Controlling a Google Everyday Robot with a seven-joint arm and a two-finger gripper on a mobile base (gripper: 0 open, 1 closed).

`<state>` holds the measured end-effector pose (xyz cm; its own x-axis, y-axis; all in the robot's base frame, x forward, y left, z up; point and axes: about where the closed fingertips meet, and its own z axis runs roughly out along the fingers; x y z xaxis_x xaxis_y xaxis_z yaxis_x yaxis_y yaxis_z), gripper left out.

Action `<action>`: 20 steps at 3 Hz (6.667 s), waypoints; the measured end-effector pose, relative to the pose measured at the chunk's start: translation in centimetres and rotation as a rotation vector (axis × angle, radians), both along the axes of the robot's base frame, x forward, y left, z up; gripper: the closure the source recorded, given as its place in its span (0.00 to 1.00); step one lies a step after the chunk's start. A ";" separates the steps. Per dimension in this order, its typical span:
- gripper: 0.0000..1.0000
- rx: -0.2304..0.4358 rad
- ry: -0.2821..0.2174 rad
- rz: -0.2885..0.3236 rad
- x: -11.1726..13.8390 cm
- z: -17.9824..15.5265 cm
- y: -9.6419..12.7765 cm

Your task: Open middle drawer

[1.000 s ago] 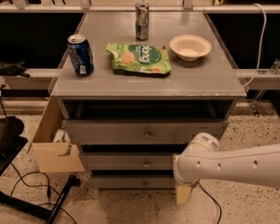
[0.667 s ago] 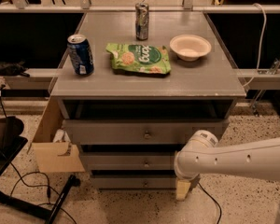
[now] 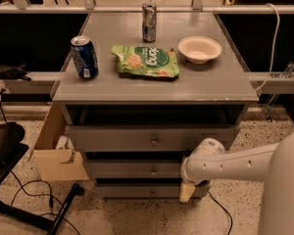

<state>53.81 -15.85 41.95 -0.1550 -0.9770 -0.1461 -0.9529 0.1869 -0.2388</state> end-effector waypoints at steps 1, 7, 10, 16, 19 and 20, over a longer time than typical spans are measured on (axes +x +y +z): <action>0.27 0.021 -0.005 -0.013 1.1 -1.7 0.5; 1.00 0.016 0.010 -0.024 0.3 1.1 0.1; 1.00 0.028 0.073 -0.029 -3.8 1.0 -0.1; 0.84 0.037 0.144 -0.005 -8.4 1.4 -0.5; 0.06 0.037 0.144 -0.005 -8.4 1.3 -0.5; 0.00 0.037 0.144 -0.005 -8.4 1.3 -0.5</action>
Offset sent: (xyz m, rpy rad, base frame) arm 0.0162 0.0048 -0.0384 0.0252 -0.0097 -0.0416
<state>45.39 -16.33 43.30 -0.1815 -0.9706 -0.1580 -0.9759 0.1975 -0.0924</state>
